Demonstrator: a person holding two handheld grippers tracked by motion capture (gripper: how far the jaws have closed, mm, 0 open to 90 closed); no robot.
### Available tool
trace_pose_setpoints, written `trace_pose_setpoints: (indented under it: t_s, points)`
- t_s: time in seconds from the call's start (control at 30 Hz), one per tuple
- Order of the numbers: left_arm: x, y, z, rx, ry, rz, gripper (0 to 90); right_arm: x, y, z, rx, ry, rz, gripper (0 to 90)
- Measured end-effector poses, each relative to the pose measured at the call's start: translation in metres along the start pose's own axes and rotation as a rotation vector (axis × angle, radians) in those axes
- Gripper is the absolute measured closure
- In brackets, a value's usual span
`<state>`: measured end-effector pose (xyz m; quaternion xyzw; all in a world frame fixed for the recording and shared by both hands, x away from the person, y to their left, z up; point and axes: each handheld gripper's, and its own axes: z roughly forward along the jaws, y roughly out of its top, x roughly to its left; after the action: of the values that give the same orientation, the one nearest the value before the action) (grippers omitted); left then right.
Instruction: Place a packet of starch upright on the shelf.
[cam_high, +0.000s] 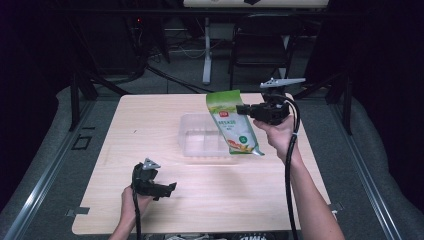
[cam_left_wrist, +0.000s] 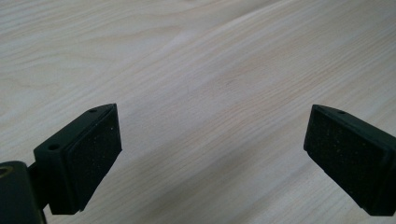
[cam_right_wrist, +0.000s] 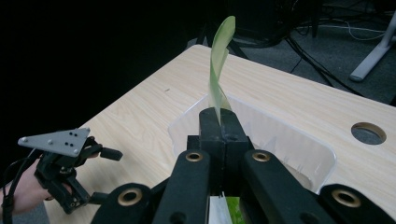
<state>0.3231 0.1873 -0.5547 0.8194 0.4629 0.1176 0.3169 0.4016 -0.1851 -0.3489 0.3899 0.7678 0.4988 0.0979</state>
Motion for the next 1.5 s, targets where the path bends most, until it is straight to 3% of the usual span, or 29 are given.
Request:
trace_pose_setpoints:
  t_s: [0.53,1.07,1.3,1.5]
  points:
    - [-0.001,0.0,0.0,0.008,0.009,0.019,4.0,-0.005,0.01,0.014,-0.039,-0.059,0.015,90.0]
    - [-0.001,0.0,0.0,0.009,0.004,0.019,4.0,-0.02,0.007,0.042,-0.064,-0.121,0.063,90.0]
    - [-0.001,0.0,0.002,0.01,0.001,0.02,4.0,-0.029,0.001,0.058,-0.098,-0.127,0.099,90.0]
    - [0.0,-0.001,0.002,0.018,-0.008,0.026,4.0,-0.041,-0.015,0.076,-0.085,-0.143,0.126,90.0]
